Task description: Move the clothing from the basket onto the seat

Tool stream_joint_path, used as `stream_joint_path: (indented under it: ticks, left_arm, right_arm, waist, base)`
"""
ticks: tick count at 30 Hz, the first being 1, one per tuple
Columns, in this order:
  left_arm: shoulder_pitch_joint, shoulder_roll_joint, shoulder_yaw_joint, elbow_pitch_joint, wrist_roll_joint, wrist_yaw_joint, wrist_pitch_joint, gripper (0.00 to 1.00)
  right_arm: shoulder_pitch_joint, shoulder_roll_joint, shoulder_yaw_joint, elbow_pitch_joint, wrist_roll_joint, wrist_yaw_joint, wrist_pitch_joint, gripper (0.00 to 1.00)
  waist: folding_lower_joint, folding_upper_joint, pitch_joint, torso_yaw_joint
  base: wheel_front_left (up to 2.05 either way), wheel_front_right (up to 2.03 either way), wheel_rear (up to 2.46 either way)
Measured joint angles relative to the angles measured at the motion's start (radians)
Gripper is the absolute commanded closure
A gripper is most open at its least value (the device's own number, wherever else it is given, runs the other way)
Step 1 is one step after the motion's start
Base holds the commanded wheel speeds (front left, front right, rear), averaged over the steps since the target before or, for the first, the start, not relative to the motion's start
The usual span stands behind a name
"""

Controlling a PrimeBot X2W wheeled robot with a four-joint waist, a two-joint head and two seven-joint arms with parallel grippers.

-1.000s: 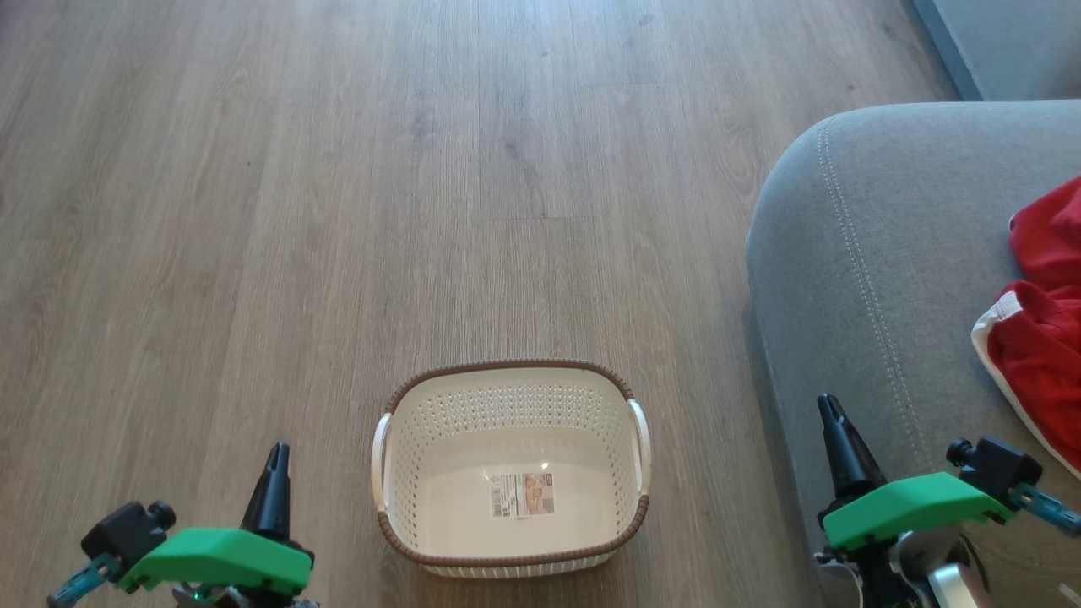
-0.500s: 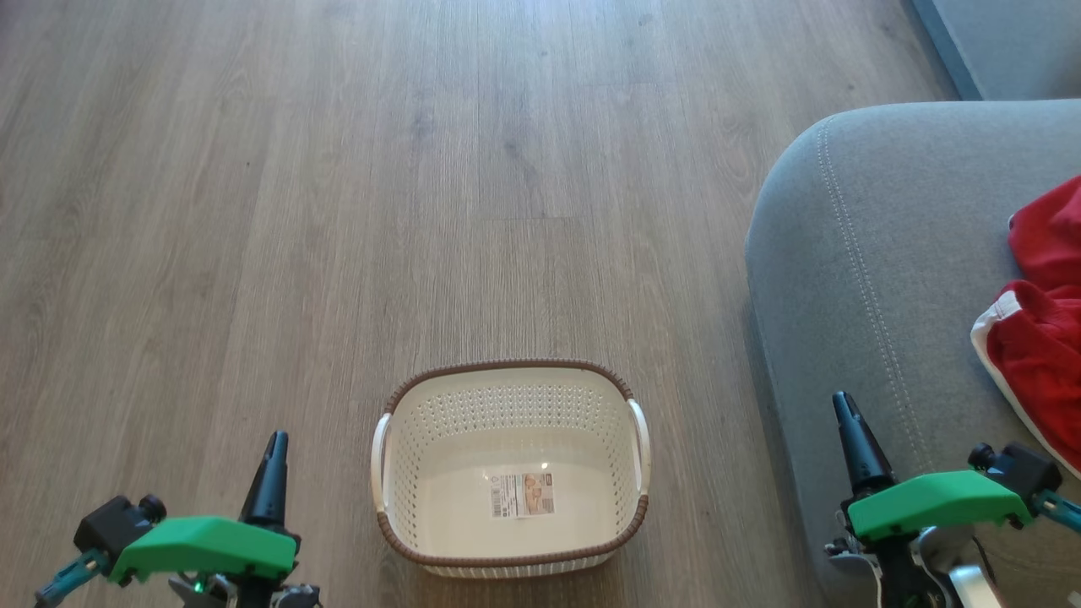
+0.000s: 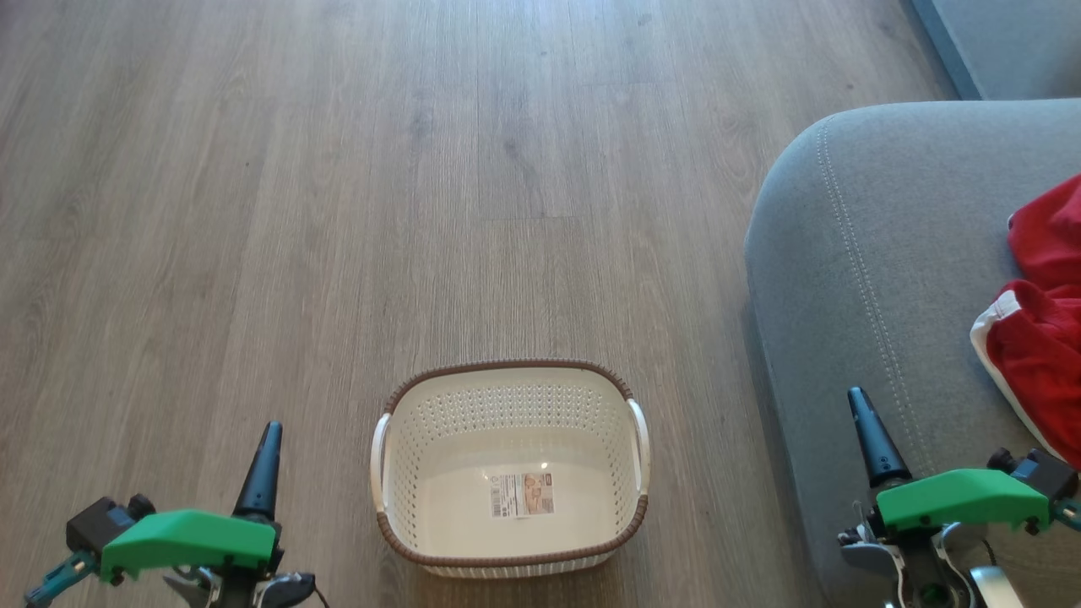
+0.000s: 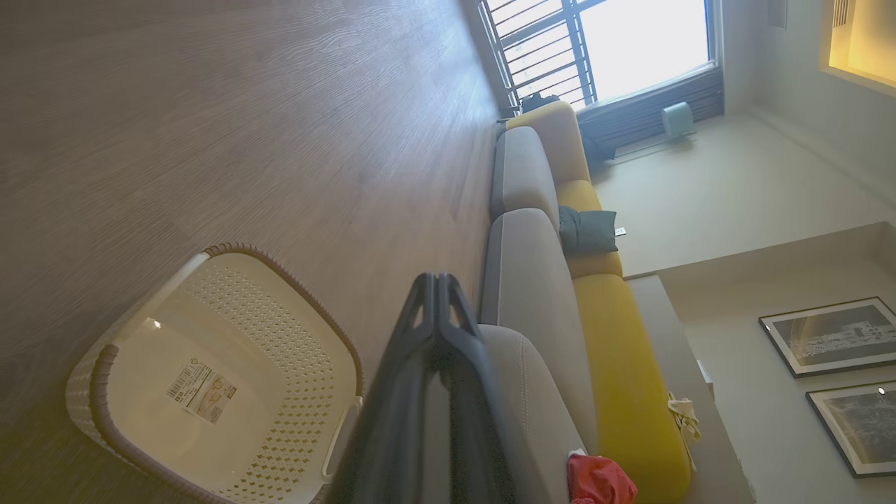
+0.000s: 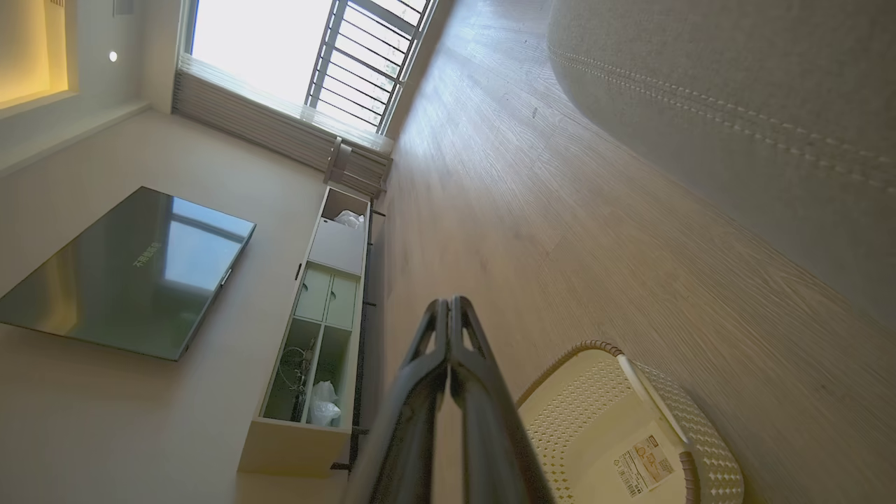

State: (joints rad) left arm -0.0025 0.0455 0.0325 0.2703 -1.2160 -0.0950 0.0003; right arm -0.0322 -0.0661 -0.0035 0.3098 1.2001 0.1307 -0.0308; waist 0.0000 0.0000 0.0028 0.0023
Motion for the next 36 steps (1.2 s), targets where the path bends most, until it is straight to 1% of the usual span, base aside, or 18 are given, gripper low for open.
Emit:
stream_joint_path:
  ticks: [14, 36]
  left_arm:
    - [-0.023, -0.001, 0.016, 0.003, -0.154, -0.014, 0.044, 1.0]
    - [-0.045, -0.002, 0.039, 0.004, -0.372, -0.026, 0.105, 1.0]
  right_arm:
    - [-0.004, 0.0, -0.037, -0.012, 0.174, 0.0, 0.047, 1.0]
    - [-0.024, 0.0, -0.09, -0.026, 0.412, 0.0, 0.107, 1.0]
  waist:
    - [0.0, 0.0, 0.0, -0.001]
    - [0.0, 0.0, 0.0, -0.002]
  base:
    - [0.0, 0.0, 0.0]
    - [0.0, 0.0, 0.0]
